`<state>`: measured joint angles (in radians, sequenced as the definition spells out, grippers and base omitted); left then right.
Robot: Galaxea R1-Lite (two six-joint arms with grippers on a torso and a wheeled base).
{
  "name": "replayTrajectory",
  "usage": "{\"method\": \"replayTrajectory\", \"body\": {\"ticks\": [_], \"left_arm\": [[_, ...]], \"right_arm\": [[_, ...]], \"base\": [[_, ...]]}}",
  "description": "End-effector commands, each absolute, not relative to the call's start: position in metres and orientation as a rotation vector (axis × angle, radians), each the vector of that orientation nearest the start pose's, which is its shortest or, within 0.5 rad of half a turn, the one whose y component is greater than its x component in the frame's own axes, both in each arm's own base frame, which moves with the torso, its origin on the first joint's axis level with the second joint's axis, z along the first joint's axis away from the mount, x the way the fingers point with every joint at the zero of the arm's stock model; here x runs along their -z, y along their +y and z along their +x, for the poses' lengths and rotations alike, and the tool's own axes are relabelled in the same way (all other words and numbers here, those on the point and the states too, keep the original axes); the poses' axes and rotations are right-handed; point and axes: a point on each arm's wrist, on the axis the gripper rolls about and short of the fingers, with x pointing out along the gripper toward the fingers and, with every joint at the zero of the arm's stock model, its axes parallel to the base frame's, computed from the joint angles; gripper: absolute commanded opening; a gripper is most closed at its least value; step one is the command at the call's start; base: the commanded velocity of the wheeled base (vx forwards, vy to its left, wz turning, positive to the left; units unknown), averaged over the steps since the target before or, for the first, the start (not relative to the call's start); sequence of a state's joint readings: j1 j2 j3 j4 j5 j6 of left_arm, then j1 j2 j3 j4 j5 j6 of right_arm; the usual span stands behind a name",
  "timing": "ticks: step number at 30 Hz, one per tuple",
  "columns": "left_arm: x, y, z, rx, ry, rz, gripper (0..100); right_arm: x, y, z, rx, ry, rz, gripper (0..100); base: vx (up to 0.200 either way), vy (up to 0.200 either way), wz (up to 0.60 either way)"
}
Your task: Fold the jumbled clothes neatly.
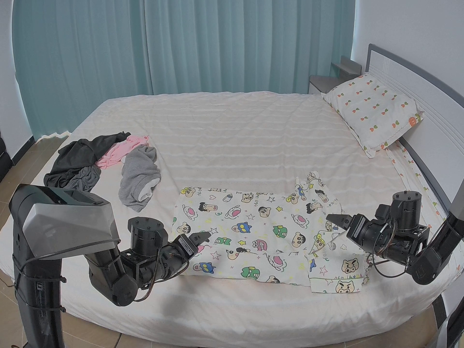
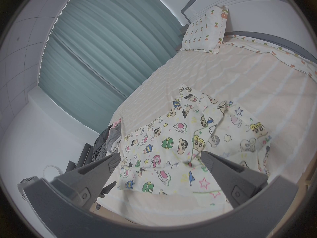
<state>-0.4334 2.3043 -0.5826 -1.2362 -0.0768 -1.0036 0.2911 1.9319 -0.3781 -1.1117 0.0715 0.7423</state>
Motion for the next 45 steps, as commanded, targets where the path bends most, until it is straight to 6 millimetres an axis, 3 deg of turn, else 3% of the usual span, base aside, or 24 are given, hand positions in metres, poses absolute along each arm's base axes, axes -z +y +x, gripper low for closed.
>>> {"method": "replayTrajectory", "body": {"ticks": [1, 20, 27, 31, 33, 35, 36, 39, 43, 45], "left_arm": [[0.009, -0.145, 0.307, 0.211, 0.683, -0.872, 100], [0.010, -0.150, 0.305, 0.224, 0.683, -0.865, 100], [0.000, -0.142, 0.319, 0.225, 0.614, -0.870, 100], [-0.007, -0.129, 0.343, 0.269, 0.532, -0.686, 100], [-0.018, -0.122, 0.375, 0.263, 0.509, -0.531, 100], [-0.023, -0.121, 0.387, 0.246, 0.532, -0.508, 100], [-0.035, -0.121, 0.410, 0.205, 0.590, -0.500, 100], [-0.041, -0.119, 0.440, 0.129, 0.681, -0.480, 100], [-0.006, -0.114, 0.468, 0.071, 0.663, -0.462, 100], [0.000, -0.112, 0.475, 0.053, 0.644, -0.458, 100]], "right_arm": [[-0.060, 0.081, 0.266, -0.172, 0.563, 0.671, 100], [-0.053, 0.084, 0.265, -0.168, 0.590, 0.665, 100], [-0.052, 0.083, 0.265, -0.166, 0.594, 0.662, 100], [-0.055, 0.082, 0.265, -0.166, 0.582, 0.665, 100], [-0.055, 0.082, 0.264, -0.166, 0.582, 0.663, 100], [-0.055, 0.082, 0.264, -0.165, 0.581, 0.663, 100], [-0.055, 0.082, 0.264, -0.162, 0.579, 0.663, 100], [-0.057, 0.080, 0.263, -0.160, 0.576, 0.665, 100], [-0.054, 0.080, 0.261, -0.156, 0.586, 0.663, 100], [-0.055, 0.080, 0.261, -0.156, 0.585, 0.664, 100]], "base": [[0.200, 0.000, 0.00], [0.000, 0.000, 0.00], [0.000, 0.000, 0.00], [0.000, 0.000, 0.00], [0.000, 0.000, 0.00], [0.000, 0.000, 0.00], [0.000, 0.000, 0.00], [0.000, 0.000, 0.00], [0.000, 0.000, 0.00], [0.000, 0.000, 0.00]]}}
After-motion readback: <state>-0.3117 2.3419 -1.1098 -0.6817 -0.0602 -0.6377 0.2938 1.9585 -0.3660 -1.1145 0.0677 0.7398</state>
